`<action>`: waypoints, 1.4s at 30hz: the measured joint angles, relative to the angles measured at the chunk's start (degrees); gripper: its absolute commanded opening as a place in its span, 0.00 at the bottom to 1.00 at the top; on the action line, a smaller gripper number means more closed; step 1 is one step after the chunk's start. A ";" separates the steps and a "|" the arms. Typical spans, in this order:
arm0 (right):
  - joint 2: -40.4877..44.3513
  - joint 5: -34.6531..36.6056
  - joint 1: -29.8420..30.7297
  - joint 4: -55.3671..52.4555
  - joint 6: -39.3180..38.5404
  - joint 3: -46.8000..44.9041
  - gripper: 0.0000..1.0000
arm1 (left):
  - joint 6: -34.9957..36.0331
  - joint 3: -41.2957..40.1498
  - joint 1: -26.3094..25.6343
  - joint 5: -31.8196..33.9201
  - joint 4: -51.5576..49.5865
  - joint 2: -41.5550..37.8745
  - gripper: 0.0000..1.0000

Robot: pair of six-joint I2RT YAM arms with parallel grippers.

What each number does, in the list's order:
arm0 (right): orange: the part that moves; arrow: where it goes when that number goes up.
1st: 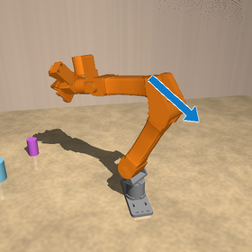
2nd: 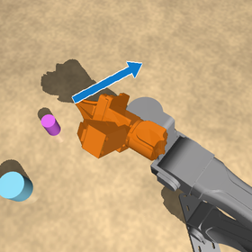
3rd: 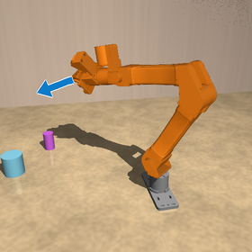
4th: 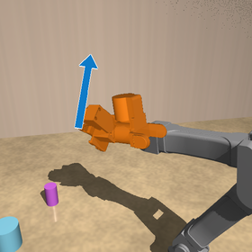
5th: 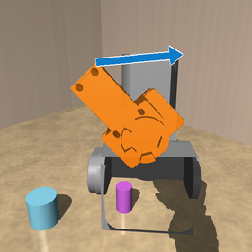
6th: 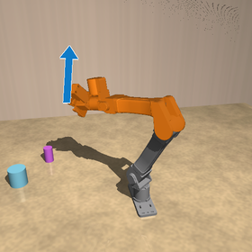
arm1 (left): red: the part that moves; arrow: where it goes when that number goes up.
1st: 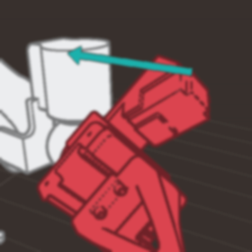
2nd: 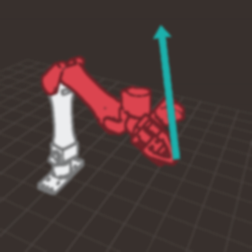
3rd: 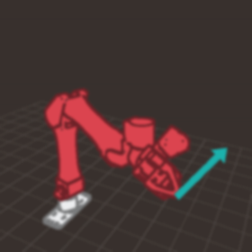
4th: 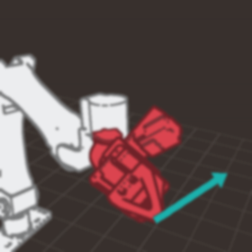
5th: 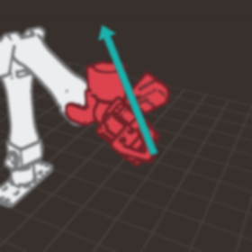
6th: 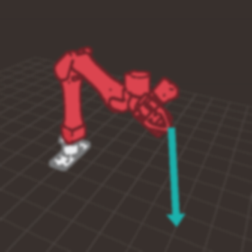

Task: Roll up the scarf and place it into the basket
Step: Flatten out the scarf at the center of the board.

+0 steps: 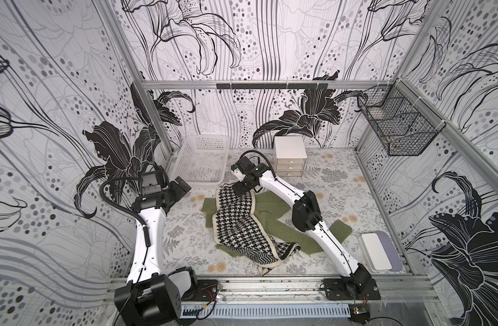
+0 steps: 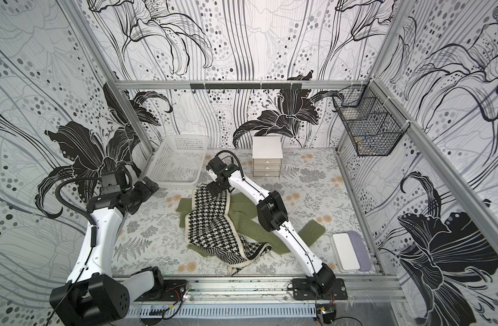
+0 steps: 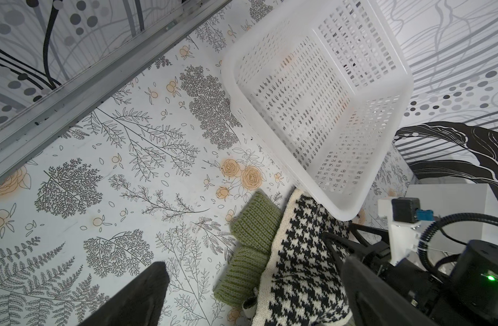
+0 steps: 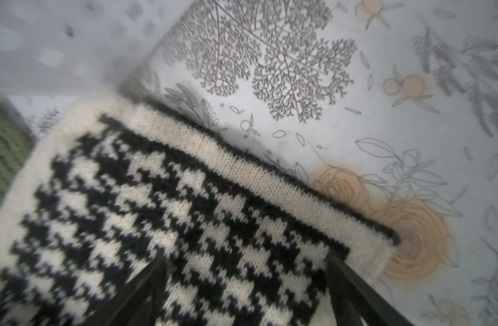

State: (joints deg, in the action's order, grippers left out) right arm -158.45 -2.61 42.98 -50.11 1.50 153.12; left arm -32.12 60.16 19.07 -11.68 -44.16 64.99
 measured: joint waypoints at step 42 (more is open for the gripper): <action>66.53 34.77 -9.79 -0.63 -7.30 -27.91 0.00 | 1.11 -6.78 -21.35 -19.30 12.83 -5.05 1.00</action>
State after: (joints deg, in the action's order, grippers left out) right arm -91.92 32.16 33.19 -50.74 -5.80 125.21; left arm -31.00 53.39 -2.28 -30.98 -31.33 59.94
